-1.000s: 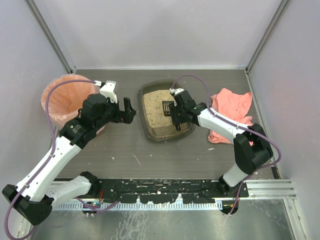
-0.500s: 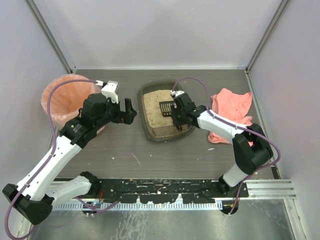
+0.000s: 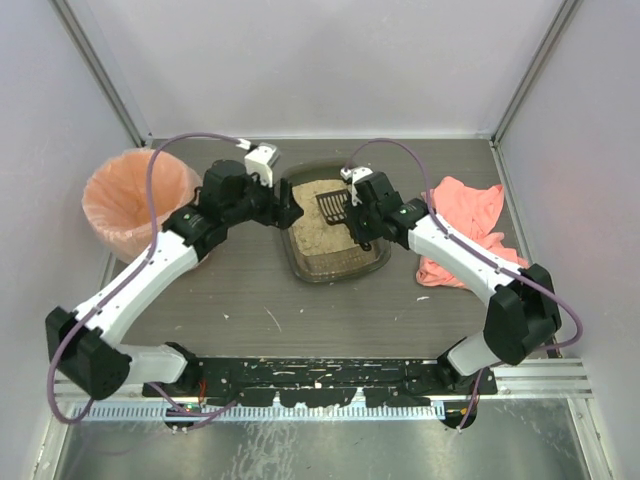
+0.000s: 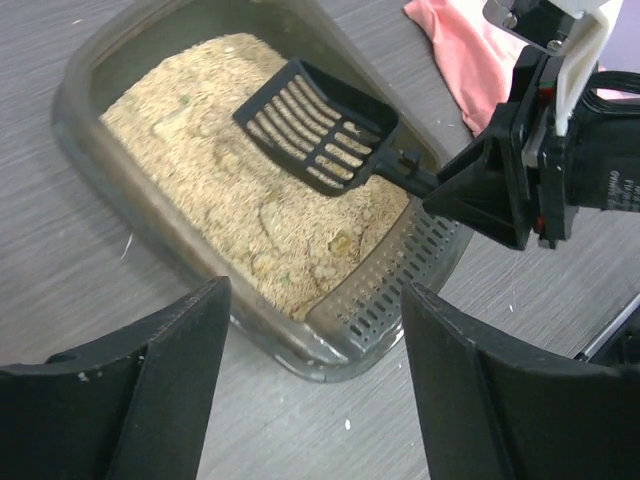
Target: Clean the litter box
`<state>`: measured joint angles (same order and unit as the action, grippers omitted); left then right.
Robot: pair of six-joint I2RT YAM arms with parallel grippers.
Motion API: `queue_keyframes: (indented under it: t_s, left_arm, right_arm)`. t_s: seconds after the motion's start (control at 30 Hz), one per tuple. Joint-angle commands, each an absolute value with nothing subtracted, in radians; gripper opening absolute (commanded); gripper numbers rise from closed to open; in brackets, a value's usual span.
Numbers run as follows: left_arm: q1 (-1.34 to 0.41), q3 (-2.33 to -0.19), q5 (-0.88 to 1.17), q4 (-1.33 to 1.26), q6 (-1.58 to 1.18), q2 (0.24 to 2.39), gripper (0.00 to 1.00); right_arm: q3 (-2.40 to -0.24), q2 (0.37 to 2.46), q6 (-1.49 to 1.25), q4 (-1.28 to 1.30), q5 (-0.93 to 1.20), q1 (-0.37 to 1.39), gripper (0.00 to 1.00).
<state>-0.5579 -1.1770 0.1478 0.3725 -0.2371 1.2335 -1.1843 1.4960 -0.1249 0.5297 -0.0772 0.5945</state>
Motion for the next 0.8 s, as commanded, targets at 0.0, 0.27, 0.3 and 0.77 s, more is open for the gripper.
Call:
queue_keyframes:
  t_s: [0.0,0.27,0.3,0.77]
  left_arm:
    - [-0.569,-1.250,0.307,0.186,-0.179,1.341,0.67]
    - [-0.660,-1.295,0.371,0.063,-0.085,1.486,0.60]
    - [-0.667,-1.303,0.376,0.059,-0.083,1.502,0.59]
    - [-0.690,-1.280,0.457,-0.043,-0.067,1.588,0.50]
  right_arm:
    - [-1.232,1.426,-0.098,0.595,-0.023,0.585,0.01]
    - [-1.254,1.390,-0.113,0.622,0.077,0.559,0.01]
    - [-1.255,1.388,-0.112,0.624,0.085,0.556,0.01]
    - [-1.256,1.355,-0.119,0.629,0.112,0.540,0.01]
